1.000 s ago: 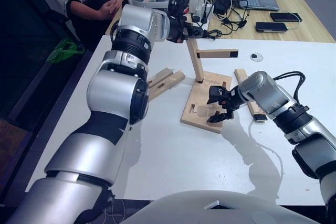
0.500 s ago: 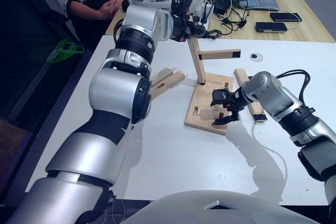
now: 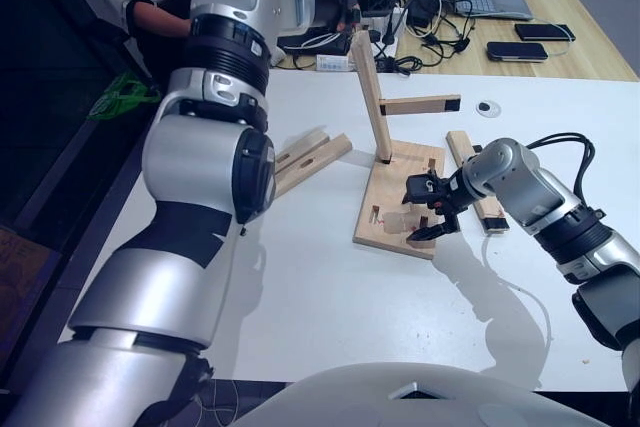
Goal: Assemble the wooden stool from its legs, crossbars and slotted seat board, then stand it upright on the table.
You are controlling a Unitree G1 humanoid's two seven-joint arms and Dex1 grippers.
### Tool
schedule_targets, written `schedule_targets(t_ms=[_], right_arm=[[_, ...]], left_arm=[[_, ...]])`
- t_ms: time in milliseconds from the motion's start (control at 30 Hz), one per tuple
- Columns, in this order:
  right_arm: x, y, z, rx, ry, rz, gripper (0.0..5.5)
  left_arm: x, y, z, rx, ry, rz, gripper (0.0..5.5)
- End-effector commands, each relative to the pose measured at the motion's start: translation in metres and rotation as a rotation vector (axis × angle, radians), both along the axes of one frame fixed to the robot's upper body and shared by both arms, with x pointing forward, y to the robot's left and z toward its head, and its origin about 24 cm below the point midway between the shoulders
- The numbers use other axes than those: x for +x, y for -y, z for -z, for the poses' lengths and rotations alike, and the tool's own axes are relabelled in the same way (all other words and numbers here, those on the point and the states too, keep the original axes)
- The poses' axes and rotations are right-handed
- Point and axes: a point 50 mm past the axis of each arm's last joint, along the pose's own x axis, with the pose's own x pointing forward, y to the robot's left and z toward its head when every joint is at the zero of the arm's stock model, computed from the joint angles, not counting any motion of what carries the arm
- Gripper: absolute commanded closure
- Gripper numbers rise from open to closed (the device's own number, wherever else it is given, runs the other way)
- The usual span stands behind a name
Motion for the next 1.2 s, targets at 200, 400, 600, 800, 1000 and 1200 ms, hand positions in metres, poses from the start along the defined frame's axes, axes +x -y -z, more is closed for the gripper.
schedule_targets(t_ms=[200, 400, 600, 800, 1000, 1200], right_arm=[[0.001, -0.003, 0.001, 0.049, 0.03, 0.111, 1.21], [-0.001, -0.021, -0.02, 0.197, 0.059, 0.169, 1.21], [-0.013, -0.032, -0.013, 0.185, 0.031, 0.135, 1.21], [-0.012, -0.041, -0.008, 0.168, 0.036, 0.121, 1.21], [-0.012, -0.034, 0.008, 0.098, 0.01, 0.143, 1.21], [-0.012, -0.028, 0.013, 0.077, -0.005, 0.147, 1.21]], left_arm=[[-0.006, -0.009, -0.042, -0.186, 0.25, -0.017, 2.02], [-0.017, -0.01, -0.045, -0.297, 0.365, 0.087, 2.02], [-0.016, -0.007, -0.033, -0.298, 0.359, 0.081, 2.02], [-0.012, -0.003, -0.032, -0.307, 0.358, 0.08, 2.02], [-0.001, 0.017, -0.035, -0.309, 0.378, 0.099, 2.02], [0.006, 0.027, -0.034, -0.243, 0.403, 0.073, 2.02]])
